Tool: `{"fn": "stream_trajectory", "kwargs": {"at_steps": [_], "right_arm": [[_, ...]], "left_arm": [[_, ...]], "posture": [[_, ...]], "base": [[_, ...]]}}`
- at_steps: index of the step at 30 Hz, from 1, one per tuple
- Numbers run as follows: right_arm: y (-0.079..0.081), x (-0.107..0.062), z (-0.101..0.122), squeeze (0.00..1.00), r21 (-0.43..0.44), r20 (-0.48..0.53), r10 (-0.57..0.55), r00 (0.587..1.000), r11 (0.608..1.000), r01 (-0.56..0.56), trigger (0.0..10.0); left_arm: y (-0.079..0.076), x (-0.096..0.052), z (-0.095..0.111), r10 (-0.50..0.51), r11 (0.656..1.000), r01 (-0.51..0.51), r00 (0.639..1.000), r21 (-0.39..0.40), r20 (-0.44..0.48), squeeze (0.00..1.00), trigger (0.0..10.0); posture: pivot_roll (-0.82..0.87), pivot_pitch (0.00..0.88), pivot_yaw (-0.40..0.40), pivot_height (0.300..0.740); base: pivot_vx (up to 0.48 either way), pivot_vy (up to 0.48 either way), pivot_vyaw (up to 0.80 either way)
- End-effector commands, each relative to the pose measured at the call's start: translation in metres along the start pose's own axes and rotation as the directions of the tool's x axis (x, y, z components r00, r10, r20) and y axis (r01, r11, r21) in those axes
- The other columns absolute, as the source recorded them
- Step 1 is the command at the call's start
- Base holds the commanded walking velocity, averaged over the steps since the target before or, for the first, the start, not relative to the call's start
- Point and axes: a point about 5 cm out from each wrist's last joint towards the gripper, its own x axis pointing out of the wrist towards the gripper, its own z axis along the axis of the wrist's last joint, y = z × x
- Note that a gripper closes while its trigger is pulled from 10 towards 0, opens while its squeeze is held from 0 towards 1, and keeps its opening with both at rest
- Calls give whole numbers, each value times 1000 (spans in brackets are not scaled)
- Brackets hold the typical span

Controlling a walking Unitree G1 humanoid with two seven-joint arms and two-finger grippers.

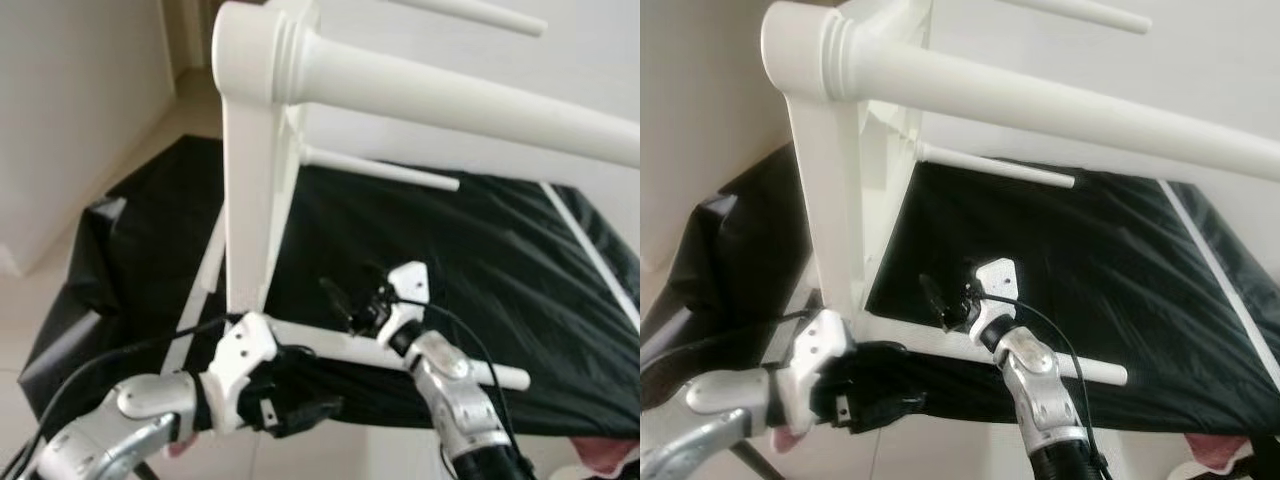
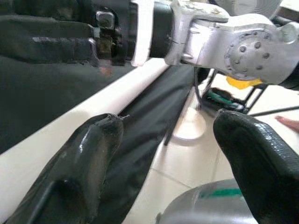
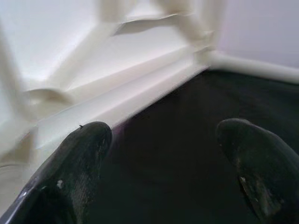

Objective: Building children table

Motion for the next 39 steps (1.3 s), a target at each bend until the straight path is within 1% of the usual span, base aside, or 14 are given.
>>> {"fn": "stream_trajectory", "kwargs": {"at_steps": [1,5,9,11,14,15,18,19,22,25,29,30,32,39], "right_arm": [[-15,-9,7,0,-41,15,-82,997,996,83,10000],[-28,-25,16,0,-70,48,-203,978,976,206,10000],[-32,-29,17,0,-86,58,-252,966,963,256,10000],[-35,-35,16,0,-82,57,-321,945,942,325,10000],[-37,-38,15,0,-81,57,-374,926,922,378,10000],[-38,-39,14,0,-85,54,-397,916,912,401,10000],[-38,-39,14,0,-85,54,-397,916,912,401,10000],[-40,-39,14,0,-74,54,-430,901,898,433,10000],[-42,-39,15,0,-74,59,-457,887,884,461,10000],[-43,-39,15,0,-83,66,-459,886,882,463,10000],[-43,-38,16,0,-101,81,-457,886,880,464,10000],[-44,-38,17,0,-109,91,-458,884,878,466,10000],[-44,-38,17,0,-109,93,-460,883,877,469,10000],[-43,-37,18,0,-110,104,-472,875,869,482,10000]], "left_arm": [[6,5,1,98,995,-98,995,-5,2,0,10000],[14,20,2,198,980,-198,979,-1,49,0,10000],[20,24,4,251,968,-252,965,8,72,0,10000],[29,29,3,332,943,-333,938,-7,98,0,10000],[33,35,4,370,928,-372,921,-6,119,0,10000],[32,41,3,368,929,-370,923,-6,117,0,10000],[32,41,3,368,929,-370,923,-6,117,0,10000],[30,51,0,330,943,-333,939,17,97,0,10000],[30,59,1,313,946,-319,945,51,92,0,10000],[30,63,3,304,948,-312,947,70,100,0,10000],[31,75,6,298,946,-309,948,95,110,0,10000],[30,83,8,290,949,-301,950,92,118,0,10000],[29,85,9,282,950,-295,951,97,130,0,10000],[34,99,13,310,933,-330,940,144,145,0,10000]], "posture": [[137,0,-86,740],[127,0,-78,740],[122,0,-72,740],[116,0,-67,740],[109,0,-61,740],[108,0,-60,740],[108,0,-60,740],[108,0,-61,740],[104,0,-58,740],[101,0,-54,740],[94,0,-48,740],[95,0,-49,740],[96,0,-49,740],[98,0,-47,740]], "base": [[0,0,0],[0,0,0],[0,0,0],[0,0,0],[0,0,0],[0,0,0],[0,0,0],[0,0,0],[0,0,0],[0,0,0],[0,0,0],[0,0,0],[0,0,0],[0,0,0]]}}
